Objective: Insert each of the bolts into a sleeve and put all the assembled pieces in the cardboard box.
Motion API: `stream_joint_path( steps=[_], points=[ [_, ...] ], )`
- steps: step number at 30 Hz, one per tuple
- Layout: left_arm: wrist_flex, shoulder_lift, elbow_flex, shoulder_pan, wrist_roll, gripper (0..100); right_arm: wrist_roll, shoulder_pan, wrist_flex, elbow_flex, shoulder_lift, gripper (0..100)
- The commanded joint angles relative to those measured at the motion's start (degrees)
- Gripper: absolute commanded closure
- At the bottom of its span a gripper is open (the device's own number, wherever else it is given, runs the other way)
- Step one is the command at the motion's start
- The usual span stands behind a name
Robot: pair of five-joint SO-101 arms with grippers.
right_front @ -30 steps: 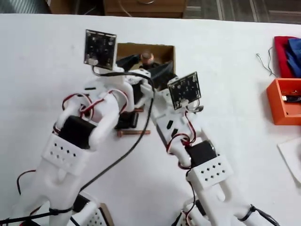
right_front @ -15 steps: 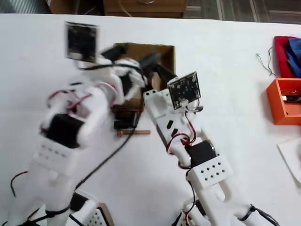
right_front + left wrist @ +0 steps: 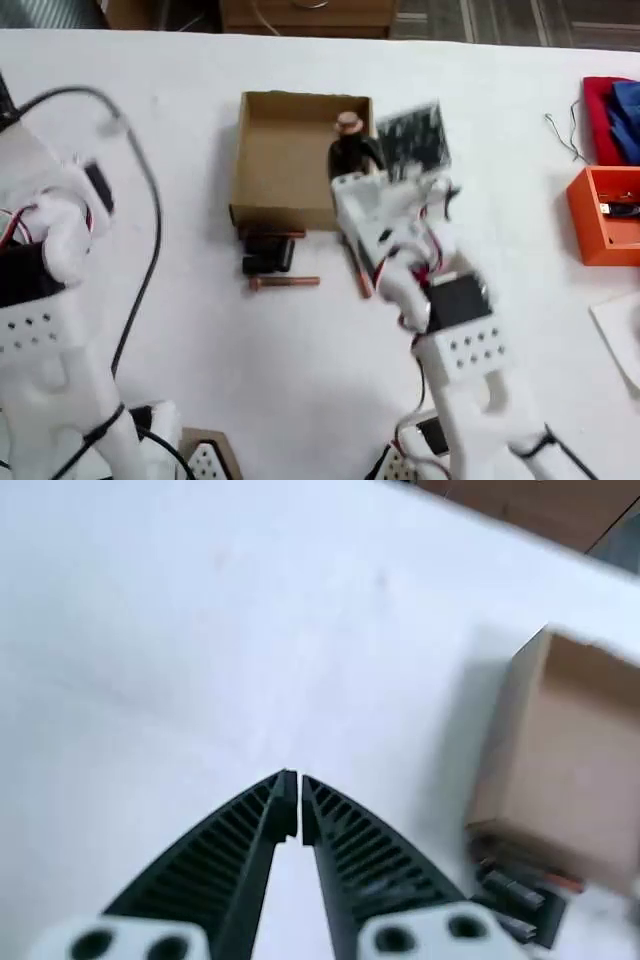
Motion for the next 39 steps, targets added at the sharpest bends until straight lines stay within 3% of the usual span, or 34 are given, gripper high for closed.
stream_joint_path(
  steps=[1,4,7,14,19,24,39],
  points=[
    [-11.34,-0.26,17.71,-3.69,-9.49,97,-0.18,2.15,10.07,-20.48,12.88,97.7],
    [-24.62,-0.09,29.85,-3.78,-10.99,97,-1.76,2.24,19.12,-36.48,28.00,97.7],
    [-31.82,-0.09,37.58,-3.69,-13.98,97,-6.77,2.15,26.86,-54.51,44.35,97.7],
    [-37.63,-0.09,46.20,-3.69,-16.26,97,-8.35,0.48,41.80,-97.85,83.47,97.7],
    [-43.52,-0.18,51.47,-3.43,-16.09,97,-10.73,1.10,49.71,-119.65,102.73,97.7],
    [-43.87,-0.18,51.74,-1.85,-16.35,97,-14.77,1.27,50.77,-123.69,109.93,97.7],
    [-44.13,-0.18,51.82,-1.85,-16.44,97,-14.86,1.71,53.23,-123.69,112.13,97.7]
  ],
)
